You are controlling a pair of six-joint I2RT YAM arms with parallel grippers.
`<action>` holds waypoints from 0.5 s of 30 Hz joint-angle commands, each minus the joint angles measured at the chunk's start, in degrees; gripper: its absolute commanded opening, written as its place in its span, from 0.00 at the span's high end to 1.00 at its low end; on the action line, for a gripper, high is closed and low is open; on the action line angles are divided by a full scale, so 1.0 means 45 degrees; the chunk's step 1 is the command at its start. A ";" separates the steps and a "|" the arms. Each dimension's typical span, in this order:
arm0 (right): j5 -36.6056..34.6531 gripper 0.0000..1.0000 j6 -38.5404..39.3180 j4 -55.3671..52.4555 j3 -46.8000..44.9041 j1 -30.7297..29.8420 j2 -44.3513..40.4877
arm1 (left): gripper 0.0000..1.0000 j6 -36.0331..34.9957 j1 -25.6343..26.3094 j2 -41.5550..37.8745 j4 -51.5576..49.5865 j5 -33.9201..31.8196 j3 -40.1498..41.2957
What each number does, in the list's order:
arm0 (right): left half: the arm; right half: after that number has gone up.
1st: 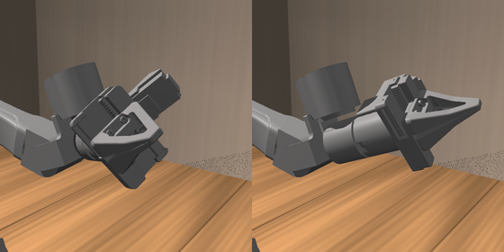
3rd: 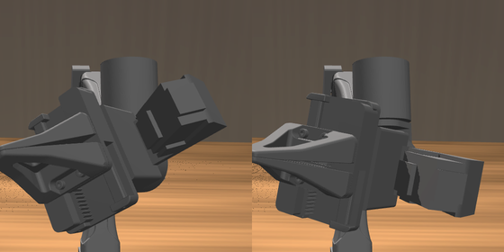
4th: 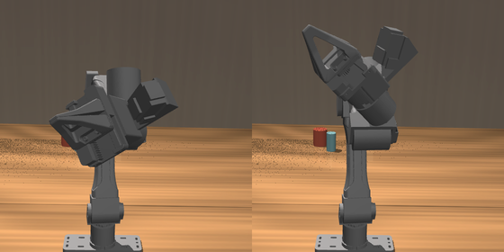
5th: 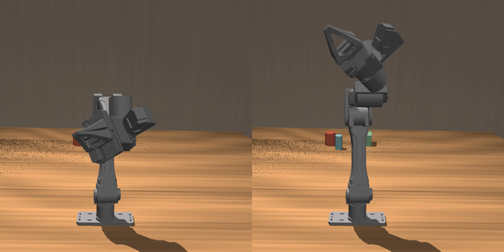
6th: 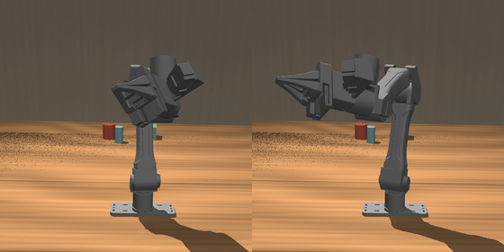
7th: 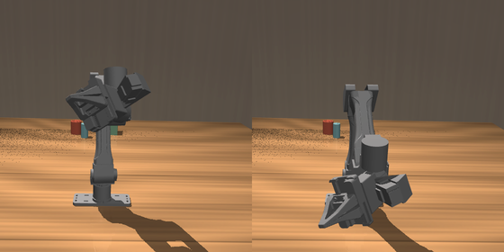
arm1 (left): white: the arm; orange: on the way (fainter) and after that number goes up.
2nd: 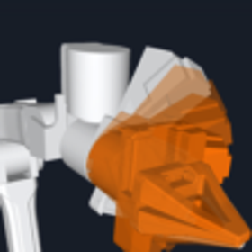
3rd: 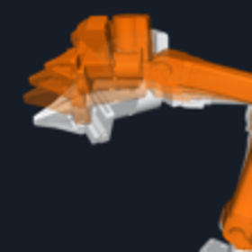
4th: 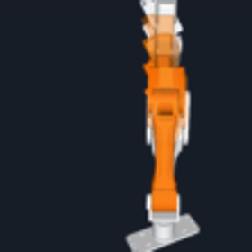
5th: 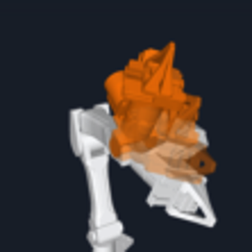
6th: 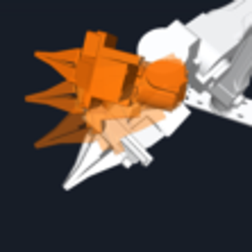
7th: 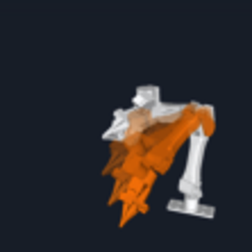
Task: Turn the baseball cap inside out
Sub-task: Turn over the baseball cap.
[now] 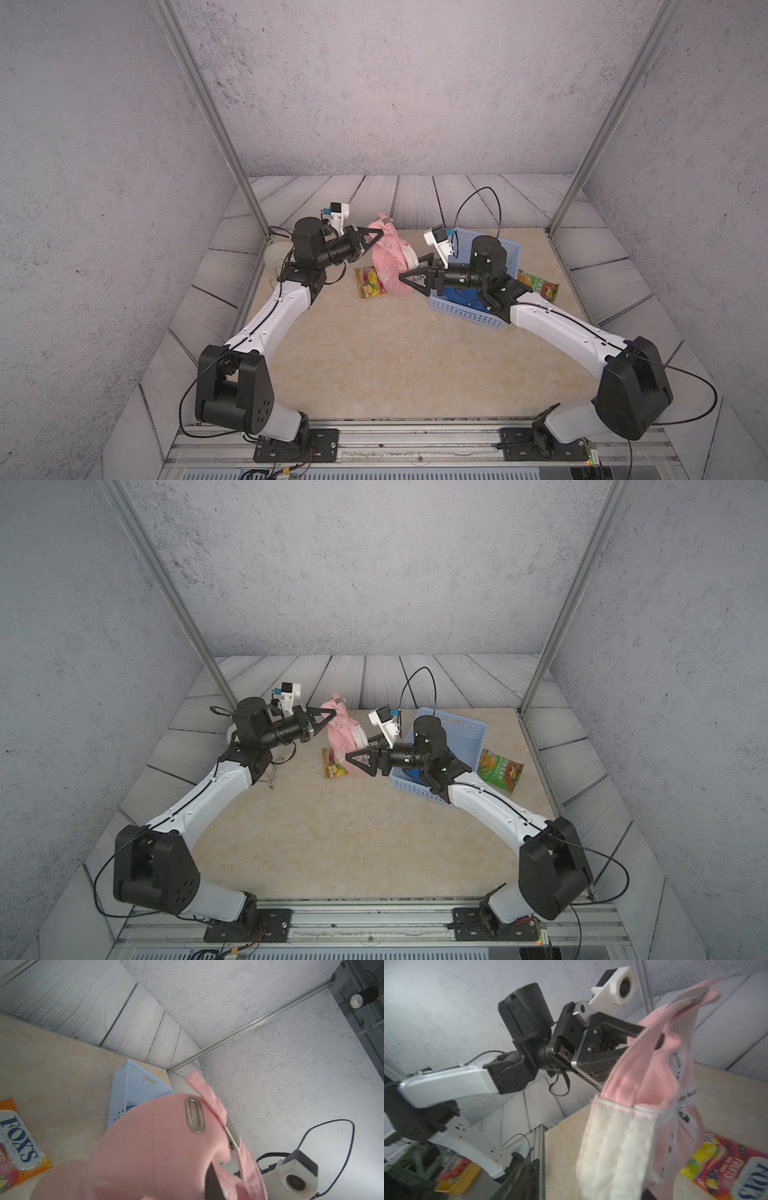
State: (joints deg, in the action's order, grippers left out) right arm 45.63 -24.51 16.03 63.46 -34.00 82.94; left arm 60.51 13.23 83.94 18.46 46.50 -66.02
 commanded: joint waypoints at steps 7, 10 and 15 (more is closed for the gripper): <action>-0.9421 0.00 0.2531 -0.1091 -0.1100 -0.0453 -0.2655 | 1.00 -0.0005 0.0055 -0.1182 -0.0097 -0.2415 0.0831; -1.1173 0.00 0.3886 -0.0439 -0.1310 -0.1002 -0.2840 | 1.00 -0.0001 0.0123 -0.1388 -0.0580 -0.3031 0.0862; -1.3570 0.00 0.6521 0.0237 -0.0874 -0.2398 -0.2348 | 1.00 0.0076 0.0278 -0.1627 -0.1137 -0.3730 0.0854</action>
State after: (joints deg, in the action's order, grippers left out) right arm -4.14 -4.08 13.98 58.33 -42.24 71.44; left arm 60.88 13.82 78.41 13.80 32.60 -62.39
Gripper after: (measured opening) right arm 0.997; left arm 0.052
